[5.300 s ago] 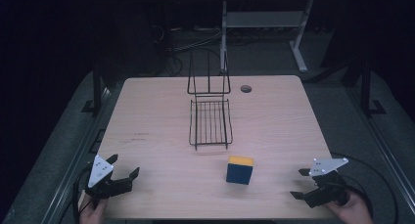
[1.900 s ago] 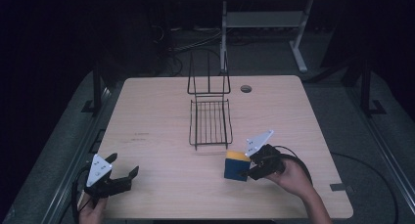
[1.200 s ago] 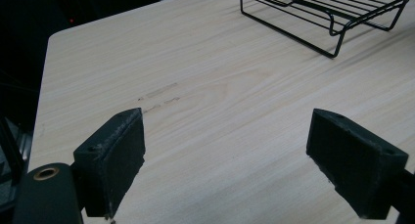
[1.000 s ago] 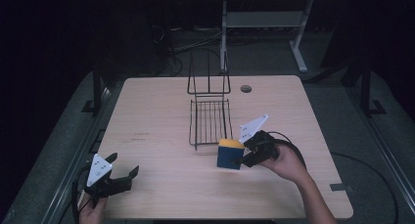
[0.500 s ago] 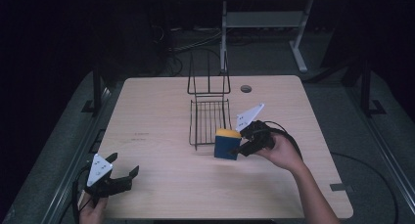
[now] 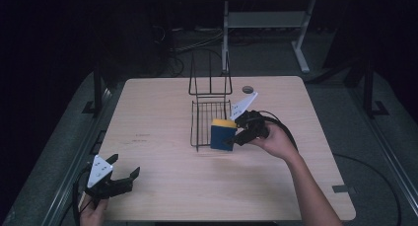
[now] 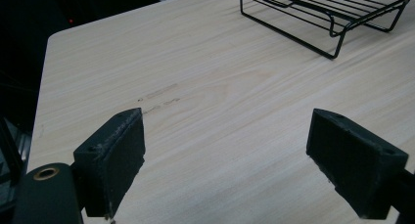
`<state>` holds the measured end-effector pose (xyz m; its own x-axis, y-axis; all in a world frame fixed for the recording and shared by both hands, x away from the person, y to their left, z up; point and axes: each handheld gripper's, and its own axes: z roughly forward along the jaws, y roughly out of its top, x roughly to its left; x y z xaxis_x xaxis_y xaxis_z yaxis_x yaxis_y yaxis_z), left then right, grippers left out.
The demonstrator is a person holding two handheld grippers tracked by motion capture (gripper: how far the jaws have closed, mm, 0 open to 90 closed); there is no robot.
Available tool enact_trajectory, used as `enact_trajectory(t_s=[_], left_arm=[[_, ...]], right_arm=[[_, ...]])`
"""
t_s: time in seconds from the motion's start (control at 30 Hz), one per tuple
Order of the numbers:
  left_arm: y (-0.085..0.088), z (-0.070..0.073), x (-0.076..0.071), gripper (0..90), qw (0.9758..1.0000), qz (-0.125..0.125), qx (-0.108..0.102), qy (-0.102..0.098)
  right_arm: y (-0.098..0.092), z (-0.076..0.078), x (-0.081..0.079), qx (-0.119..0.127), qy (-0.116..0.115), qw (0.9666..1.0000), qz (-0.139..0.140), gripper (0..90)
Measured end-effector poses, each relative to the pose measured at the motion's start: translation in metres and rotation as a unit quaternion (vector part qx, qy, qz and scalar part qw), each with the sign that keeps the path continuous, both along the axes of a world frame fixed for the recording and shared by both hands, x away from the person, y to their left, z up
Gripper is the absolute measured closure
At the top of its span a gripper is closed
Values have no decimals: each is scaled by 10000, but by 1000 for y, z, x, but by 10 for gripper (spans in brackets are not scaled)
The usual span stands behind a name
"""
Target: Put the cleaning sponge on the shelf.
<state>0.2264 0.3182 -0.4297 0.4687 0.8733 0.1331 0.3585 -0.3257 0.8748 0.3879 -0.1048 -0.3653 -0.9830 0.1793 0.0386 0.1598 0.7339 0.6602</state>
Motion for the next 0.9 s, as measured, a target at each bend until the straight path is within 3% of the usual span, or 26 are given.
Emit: enact_trajectory(t_s=[0.9], left_arm=[[1,0,3,139,10000,31,-18,15]], right_arm=[[6,1,51,52,148,9998,-132,565]])
